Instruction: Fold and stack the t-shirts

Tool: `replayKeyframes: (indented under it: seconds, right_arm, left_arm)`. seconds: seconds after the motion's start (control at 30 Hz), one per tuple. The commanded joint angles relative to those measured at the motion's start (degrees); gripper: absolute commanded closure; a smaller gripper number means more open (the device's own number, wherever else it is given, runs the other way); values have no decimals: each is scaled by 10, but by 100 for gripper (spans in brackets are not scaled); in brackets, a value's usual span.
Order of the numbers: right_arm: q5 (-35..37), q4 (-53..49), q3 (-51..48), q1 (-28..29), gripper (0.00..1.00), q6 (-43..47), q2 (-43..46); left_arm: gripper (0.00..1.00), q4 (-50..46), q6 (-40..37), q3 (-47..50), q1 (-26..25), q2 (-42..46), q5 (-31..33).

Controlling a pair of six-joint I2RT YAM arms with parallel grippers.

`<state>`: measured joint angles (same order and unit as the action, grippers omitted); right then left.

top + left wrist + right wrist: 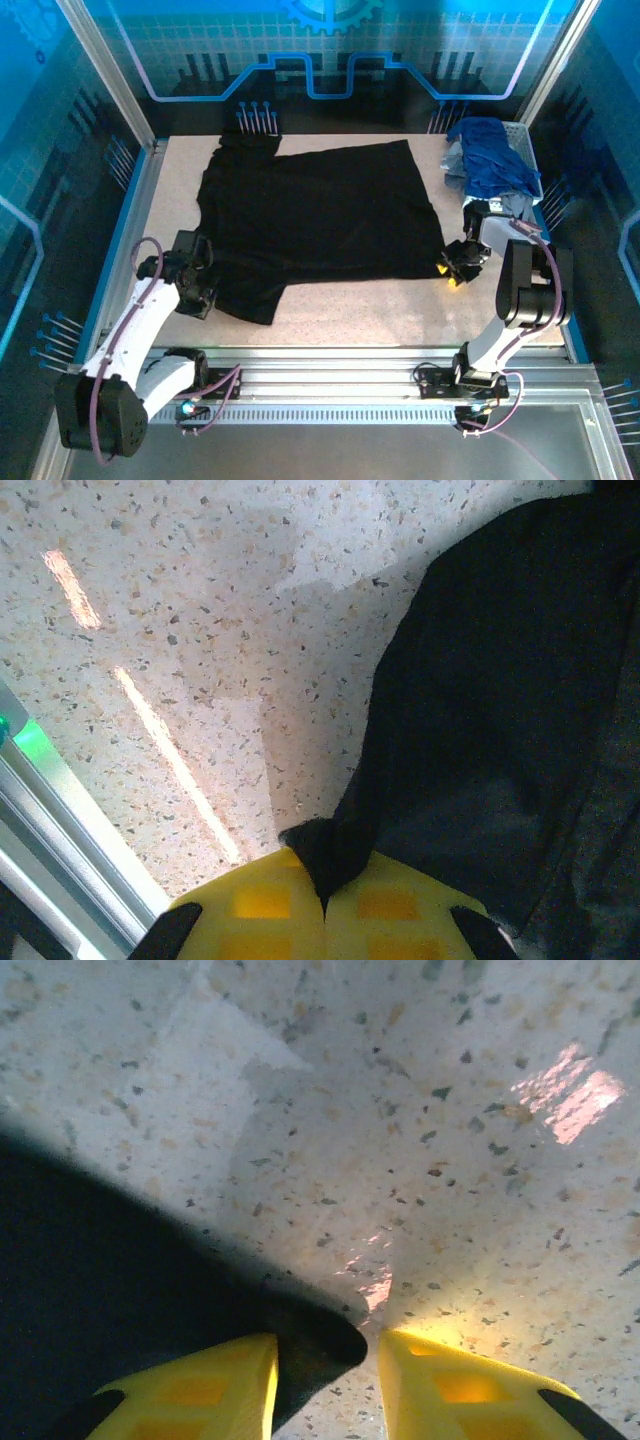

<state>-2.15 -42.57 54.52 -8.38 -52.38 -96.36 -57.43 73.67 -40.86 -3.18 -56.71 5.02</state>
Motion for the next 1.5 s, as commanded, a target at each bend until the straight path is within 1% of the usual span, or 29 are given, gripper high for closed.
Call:
replayKeyframes:
  seconds: [0.0,0.13,0.17,0.2,0.37,0.53,0.73,0.87,1.0,1.13,1.33,1.4,1.47]
  right_arm:
    - [-7,17,0,-8,74,2,-23]
    - [6,1,3,6,95,6,2]
    - [13,-8,5,13,99,9,17]
    - [23,-19,8,21,100,12,30]
    - [71,-91,17,61,100,14,98]
    - [81,-127,-5,78,100,18,142]
    - [85,-168,-45,91,100,21,208]
    - [73,-180,-98,97,100,22,241]
    - [52,-165,-130,107,100,14,240]
    - [61,-157,-111,110,100,14,228]
    - [82,-179,-55,112,100,24,213]
    - [84,-183,-45,112,100,25,211]
    - [84,-188,-13,112,100,26,201]
  left_arm:
    - [100,-32,18,10,-4,16,-16]
    - [100,-52,25,-2,-6,29,-14]
    - [100,-63,27,-8,-8,35,-11]
    - [100,-76,32,-12,-10,41,-9]
    - [100,-146,93,-3,-22,106,-17]
    - [100,-207,145,16,-51,165,-33]
    - [100,-261,170,4,-98,198,-45]
    - [100,-280,169,-8,-133,205,-43]
    - [100,-258,153,-15,-141,193,-28]
    - [100,-197,120,-30,-142,162,-9]
    - [100,-90,31,-110,-142,73,51]
    - [100,-48,7,-138,-141,36,61]
    - [100,-25,-12,-170,-138,-7,60]
